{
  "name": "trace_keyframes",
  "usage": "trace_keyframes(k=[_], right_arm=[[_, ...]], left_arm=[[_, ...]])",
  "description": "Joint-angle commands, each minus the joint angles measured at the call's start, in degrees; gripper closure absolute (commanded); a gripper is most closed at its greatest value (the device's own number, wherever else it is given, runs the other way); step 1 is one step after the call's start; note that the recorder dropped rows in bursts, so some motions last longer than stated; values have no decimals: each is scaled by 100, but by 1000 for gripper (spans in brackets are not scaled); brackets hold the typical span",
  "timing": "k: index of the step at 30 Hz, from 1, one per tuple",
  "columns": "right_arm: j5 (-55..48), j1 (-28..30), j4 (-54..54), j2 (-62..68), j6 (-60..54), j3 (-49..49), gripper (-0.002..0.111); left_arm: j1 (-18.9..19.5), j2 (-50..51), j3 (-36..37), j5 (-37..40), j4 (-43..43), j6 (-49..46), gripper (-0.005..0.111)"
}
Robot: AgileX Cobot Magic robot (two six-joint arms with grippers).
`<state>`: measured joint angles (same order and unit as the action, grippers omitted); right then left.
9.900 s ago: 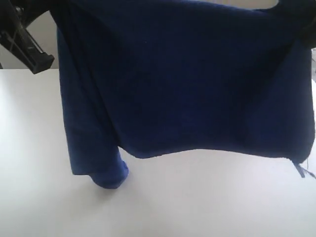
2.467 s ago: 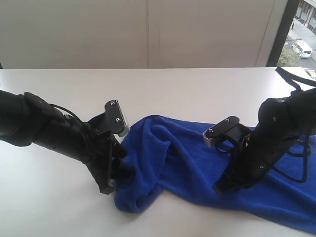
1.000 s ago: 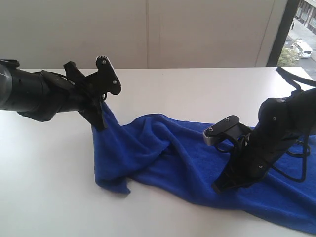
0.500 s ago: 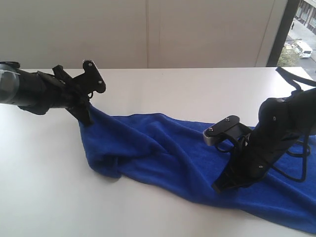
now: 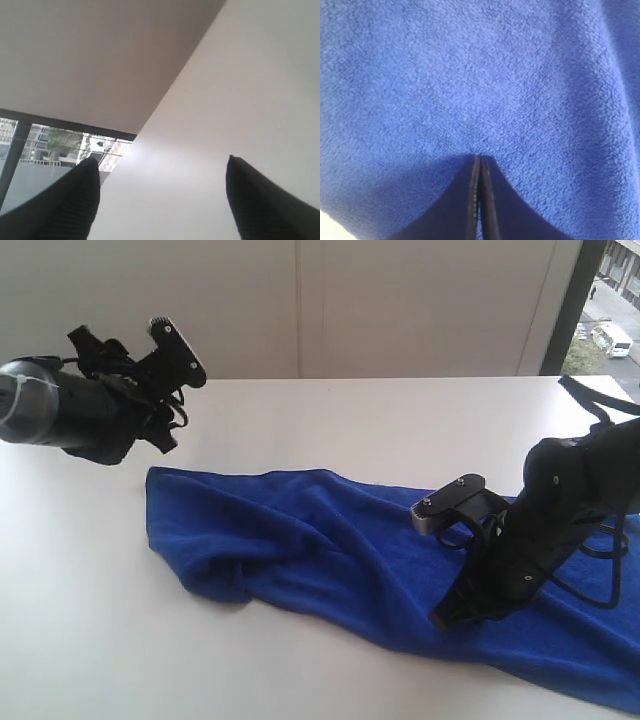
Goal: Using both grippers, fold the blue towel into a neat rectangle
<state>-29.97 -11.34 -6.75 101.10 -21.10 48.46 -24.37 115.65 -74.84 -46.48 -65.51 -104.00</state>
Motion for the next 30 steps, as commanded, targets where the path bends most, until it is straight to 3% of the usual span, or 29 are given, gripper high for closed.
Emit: trace_keyframes(k=[1, 3, 5, 9, 10, 11, 14, 17, 20, 23, 27, 30], right_arm=[[-68, -12, -15, 27, -79, 11, 108], [-68, -12, -15, 27, -79, 11, 108], [-42, -12, -15, 27, -79, 15, 108], [-10, -12, -87, 27, -79, 15, 108], [-64, -12, -87, 27, -79, 15, 108], [-92, -12, -87, 27, -79, 15, 108], [-116, -12, -99, 27, -79, 15, 108], [-134, -12, -121, 27, -79, 15, 108], [-145, -12, -121, 27, -69, 15, 108], [-122, -12, -132, 27, -44, 15, 108], [-54, -12, -200, 27, -21, 15, 108], [-54, -12, -265, 27, -93, 15, 108]], left_arm=[[-642, -473, -21, -162, -2563, -949, 33], [-1017, -654, 88, 52, -3443, -1680, 38], [-1622, -820, 315, -729, -3443, -1737, 55], [-2027, -956, 351, -1090, -3443, -1737, 82], [-2095, -1006, 429, -1069, -3443, -1723, 102], [-2095, -1039, 493, -990, -3443, -1680, 106], [-2034, -1260, 922, 47, -3443, -1651, 107], [-1964, -1718, 1459, 1756, -3443, -1386, 107], [-1627, -2405, 2113, 3344, -3443, -370, 107], [-1492, -2781, 2676, 3951, -3443, 55, 107], [-1318, -3128, 3523, 5331, -3443, 84, 107], [-1066, -3259, 4046, 5603, -3443, 388, 107]])
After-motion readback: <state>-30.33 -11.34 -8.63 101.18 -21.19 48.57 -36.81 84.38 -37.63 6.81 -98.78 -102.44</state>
